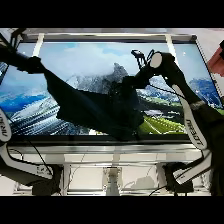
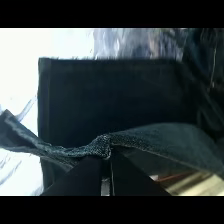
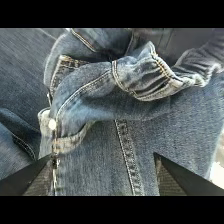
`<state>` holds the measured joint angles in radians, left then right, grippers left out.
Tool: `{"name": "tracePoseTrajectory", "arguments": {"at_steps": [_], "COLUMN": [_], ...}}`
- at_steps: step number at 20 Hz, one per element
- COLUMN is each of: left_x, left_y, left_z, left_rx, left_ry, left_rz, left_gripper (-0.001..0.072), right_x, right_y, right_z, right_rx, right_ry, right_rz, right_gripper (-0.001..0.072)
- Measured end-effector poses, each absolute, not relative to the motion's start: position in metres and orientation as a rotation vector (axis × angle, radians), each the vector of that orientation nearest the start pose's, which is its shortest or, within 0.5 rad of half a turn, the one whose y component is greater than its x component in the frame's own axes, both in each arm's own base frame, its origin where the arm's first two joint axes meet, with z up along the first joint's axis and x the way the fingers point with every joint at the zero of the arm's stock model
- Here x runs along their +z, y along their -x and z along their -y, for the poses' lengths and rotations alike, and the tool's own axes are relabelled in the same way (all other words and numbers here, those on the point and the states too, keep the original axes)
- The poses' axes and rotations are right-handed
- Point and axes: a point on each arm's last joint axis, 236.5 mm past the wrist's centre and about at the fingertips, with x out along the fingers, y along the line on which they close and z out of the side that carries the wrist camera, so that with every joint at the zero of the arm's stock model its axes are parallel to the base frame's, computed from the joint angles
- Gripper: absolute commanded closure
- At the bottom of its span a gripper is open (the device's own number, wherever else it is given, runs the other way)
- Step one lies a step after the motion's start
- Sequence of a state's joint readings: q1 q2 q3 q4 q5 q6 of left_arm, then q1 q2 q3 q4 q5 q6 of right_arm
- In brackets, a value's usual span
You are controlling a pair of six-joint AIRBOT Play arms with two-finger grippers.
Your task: Fold the clothes and pants, and hang the long-sleeved shirts on hangers.
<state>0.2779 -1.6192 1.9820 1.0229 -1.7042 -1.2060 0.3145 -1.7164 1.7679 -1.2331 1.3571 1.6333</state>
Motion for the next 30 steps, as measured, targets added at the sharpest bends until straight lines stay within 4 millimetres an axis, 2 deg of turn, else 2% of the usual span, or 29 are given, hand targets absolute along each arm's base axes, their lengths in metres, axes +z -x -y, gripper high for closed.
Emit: {"name": "tracePoseTrajectory", "arguments": {"at_steps": [3, 4, 9, 11, 12, 14, 16, 17, 20, 21, 23, 25, 27, 30], "left_x": [0.149, 0.146, 0.129, 0.126, 0.125, 0.124, 0.123, 0.122, 0.123, 0.125, 0.136, 0.157, 0.19, 0.247], "left_y": [-0.426, -0.421, -0.407, -0.403, -0.402, -0.401, -0.4, -0.4, -0.4, -0.4, -0.406, -0.415, -0.424, -0.426], "left_z": [-0.008, -0.009, -0.009, -0.008, -0.008, -0.008, -0.007, -0.007, -0.007, -0.006, -0.002, -0.003, -0.014, -0.049], "left_rx": [-0.485, -0.49, -0.526, -0.548, -0.551, -0.562, -0.57, -0.574, -0.58, -0.581, -0.584, -0.566, -0.512, -0.374], "left_ry": [0.17, 0.173, 0.174, 0.166, 0.163, 0.155, 0.147, 0.143, 0.139, 0.14, 0.15, 0.166, 0.189, 0.221], "left_rz": [-1.188, -1.201, -1.257, -1.268, -1.271, -1.272, -1.271, -1.27, -1.267, -1.258, -1.202, -1.105, -0.966, -0.755], "left_gripper": [0.0682, 0.0682, 0.0682, 0.0682, 0.0682, 0.0681, 0.0681, 0.0682, 0.0682, 0.0682, 0.0682, 0.0682, 0.0682, 0.0682], "right_x": [0.018, 0.014, -0.01, -0.022, -0.03, -0.042, -0.05, -0.051, -0.049, -0.041, -0.01, 0.04, 0.098, 0.191], "right_y": [-0.451, -0.455, -0.475, -0.482, -0.486, -0.489, -0.49, -0.488, -0.482, -0.482, -0.487, -0.495, -0.498, -0.49], "right_z": [-0.229, -0.232, -0.245, -0.247, -0.248, -0.248, -0.244, -0.242, -0.227, -0.221, -0.205, -0.175, -0.13, -0.052], "right_rx": [0.422, 0.413, 0.366, 0.338, 0.321, 0.295, 0.276, 0.272, 0.281, 0.293, 0.317, 0.321, 0.285, 0.185], "right_ry": [-0.164, -0.177, -0.239, -0.265, -0.277, -0.295, -0.3, -0.298, -0.252, -0.238, -0.22, -0.202, -0.187, -0.197], "right_rz": [-1.404, -1.414, -1.416, -1.424, -1.428, -1.44, -1.456, -1.469, -1.508, -1.506, -1.457, -1.356, -1.228, -1.001], "right_gripper": [0.0036, 0.0066, 0.0072, 0.0118, 0.0169, 0.0381, 0.066, 0.0684, 0.0685, 0.0685, 0.0686, 0.0686, 0.0686, 0.0686]}}
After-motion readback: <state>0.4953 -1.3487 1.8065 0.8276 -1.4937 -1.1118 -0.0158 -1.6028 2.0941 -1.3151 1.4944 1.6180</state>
